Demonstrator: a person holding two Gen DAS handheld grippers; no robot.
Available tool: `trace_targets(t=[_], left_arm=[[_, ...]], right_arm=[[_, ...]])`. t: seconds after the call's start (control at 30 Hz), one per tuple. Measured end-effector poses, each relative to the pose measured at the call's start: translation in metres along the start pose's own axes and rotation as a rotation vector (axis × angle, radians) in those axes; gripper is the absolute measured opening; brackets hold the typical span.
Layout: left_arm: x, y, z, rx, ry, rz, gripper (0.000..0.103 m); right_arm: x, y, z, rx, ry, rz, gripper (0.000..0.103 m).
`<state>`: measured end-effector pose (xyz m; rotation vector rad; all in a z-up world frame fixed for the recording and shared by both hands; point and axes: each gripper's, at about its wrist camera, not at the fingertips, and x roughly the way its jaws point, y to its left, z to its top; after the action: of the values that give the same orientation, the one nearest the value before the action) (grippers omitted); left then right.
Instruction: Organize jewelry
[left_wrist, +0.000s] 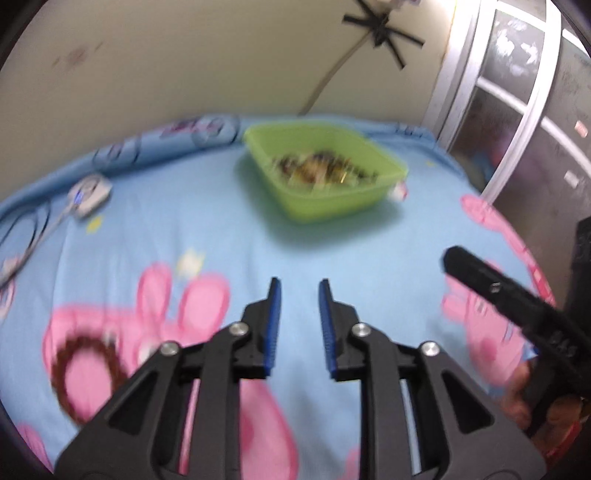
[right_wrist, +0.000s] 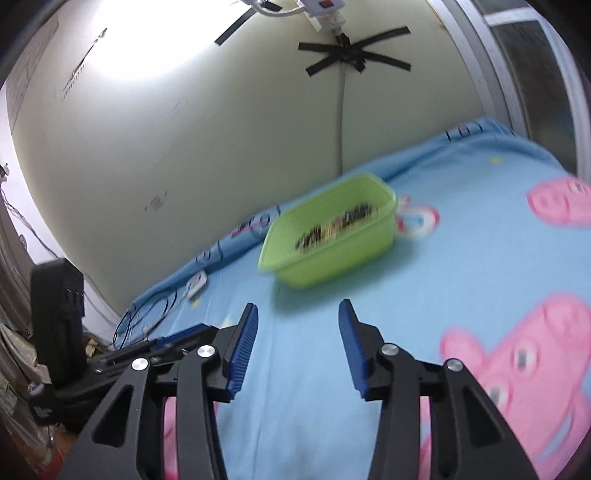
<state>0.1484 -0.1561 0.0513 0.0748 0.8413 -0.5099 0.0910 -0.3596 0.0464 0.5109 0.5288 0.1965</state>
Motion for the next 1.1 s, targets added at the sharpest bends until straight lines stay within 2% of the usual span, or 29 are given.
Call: trace_targets(t=[0.17,0.37,0.67,1.1], left_arm=[[-0.010,0.006,-0.048,-0.018,0.019,0.075,0.028],[-0.018,0.008,-0.077,-0.025,0.013,0.123,0.035],[-0.027,-0.001,-0.089,0.015,-0.026,0.162,0.036],[-0.030,0.003,-0.088,-0.009,-0.034,0.166,0.036]], right_arm=[[-0.018,0.011,-0.044,0.021,0.047,-0.016,0.025],[-0.024,0.014,-0.073,0.057,0.076,-0.029,0.025],[-0.029,0.012,-0.078,0.059,0.041,-0.026,0.025],[-0.031,0.004,-0.078,0.100,0.041,-0.012,0.025]])
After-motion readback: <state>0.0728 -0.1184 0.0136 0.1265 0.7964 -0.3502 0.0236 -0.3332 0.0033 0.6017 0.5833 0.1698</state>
